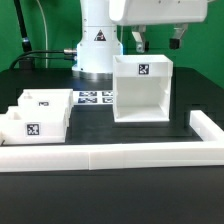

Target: Assemble drawer

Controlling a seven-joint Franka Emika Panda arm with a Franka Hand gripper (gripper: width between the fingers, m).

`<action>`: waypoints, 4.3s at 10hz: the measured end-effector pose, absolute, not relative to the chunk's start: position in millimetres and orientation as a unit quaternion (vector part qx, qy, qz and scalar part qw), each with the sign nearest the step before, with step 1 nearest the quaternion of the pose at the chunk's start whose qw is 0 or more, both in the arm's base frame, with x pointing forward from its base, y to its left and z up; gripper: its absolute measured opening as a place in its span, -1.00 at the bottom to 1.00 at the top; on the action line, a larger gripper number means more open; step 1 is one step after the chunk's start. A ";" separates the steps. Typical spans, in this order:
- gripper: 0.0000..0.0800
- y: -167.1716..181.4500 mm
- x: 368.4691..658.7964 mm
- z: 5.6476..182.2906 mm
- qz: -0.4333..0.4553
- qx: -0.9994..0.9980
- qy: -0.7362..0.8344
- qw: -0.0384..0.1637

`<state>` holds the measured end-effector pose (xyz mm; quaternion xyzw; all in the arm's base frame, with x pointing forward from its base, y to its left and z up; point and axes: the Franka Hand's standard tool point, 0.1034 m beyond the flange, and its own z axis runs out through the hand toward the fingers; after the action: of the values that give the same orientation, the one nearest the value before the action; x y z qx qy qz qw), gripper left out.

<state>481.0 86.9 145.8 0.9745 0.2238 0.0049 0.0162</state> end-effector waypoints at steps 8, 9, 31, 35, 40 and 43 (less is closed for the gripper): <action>0.62 100.4 452.7 139.0 -0.011 0.992 0.129 0.012; 0.62 101.2 448.3 134.8 -0.010 0.994 0.106 0.009; -0.91 113.4 461.1 101.8 -0.018 0.999 0.039 -0.031; -0.91 117.7 533.3 103.2 0.014 0.996 0.075 -0.042; -0.90 119.6 533.2 105.1 0.015 0.999 0.015 -0.045; -0.90 110.7 541.7 103.2 0.024 0.996 -0.071 -0.052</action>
Offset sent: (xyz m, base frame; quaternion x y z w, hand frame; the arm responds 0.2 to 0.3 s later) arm -0.0240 0.0004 -0.0101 0.0388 -0.0147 0.1276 0.9910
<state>541.7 110.7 103.2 0.9959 -0.0706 0.0236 -0.0517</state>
